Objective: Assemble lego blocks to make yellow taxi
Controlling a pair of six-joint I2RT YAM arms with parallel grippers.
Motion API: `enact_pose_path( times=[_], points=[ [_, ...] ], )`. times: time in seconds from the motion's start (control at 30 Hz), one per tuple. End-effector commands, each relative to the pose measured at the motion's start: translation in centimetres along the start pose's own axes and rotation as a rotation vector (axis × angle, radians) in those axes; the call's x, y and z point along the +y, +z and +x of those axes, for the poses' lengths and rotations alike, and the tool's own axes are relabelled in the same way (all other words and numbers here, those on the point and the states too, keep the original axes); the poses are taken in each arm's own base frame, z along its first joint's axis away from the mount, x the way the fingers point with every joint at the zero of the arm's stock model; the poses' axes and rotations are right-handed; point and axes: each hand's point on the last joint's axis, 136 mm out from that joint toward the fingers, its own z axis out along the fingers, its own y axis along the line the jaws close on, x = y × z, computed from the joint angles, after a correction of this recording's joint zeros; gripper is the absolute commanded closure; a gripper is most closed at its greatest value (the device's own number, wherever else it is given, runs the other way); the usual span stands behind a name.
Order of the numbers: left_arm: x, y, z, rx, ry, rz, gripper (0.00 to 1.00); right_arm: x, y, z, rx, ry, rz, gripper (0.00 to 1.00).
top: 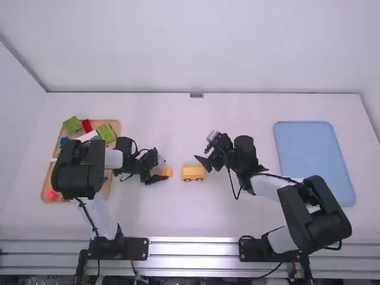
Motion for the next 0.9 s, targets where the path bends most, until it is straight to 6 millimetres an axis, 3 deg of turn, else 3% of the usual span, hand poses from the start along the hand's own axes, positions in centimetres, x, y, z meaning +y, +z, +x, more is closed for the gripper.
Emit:
enact_pose_path(
  times=[0.0,0.13,0.23,0.43,0.6,0.7,0.87],
  points=[
    [-0.7,-0.3,0.4,-0.026,0.022,0.015,0.26,0.2,-0.2,0.0,-0.004,0.002,-0.004,0.02],
    [-1.0,-0.2,0.7,-0.017,0.024,0.022,0.28,0.2,-0.2,0.0,-0.004,-0.001,-0.004,0.02],
    [-1.4,0.2,0.7,-0.022,0.026,0.036,0.37,0.2,-0.2,0.0,-0.004,-0.002,-0.004,0.02],
    [-1.3,0.4,0.9,-0.022,0.025,0.033,0.67,0.2,-0.2,0.0,-0.004,-0.001,-0.005,0.02],
    [-0.8,-0.1,0.9,-0.024,0.019,0.021,0.78,0.2,-0.2,0.0,-0.004,-0.002,-0.004,0.02],
    [-0.9,-0.7,-0.6,-0.052,-0.002,0.041,0.91,-0.4,-0.3,-0.1,-0.005,-0.004,0.021,0.02],
    [-1.2,-2.0,-2.8,-0.039,0.008,0.073,0.98,-2.1,-0.6,0.6,0.022,0.008,0.102,0.02]
  ],
)
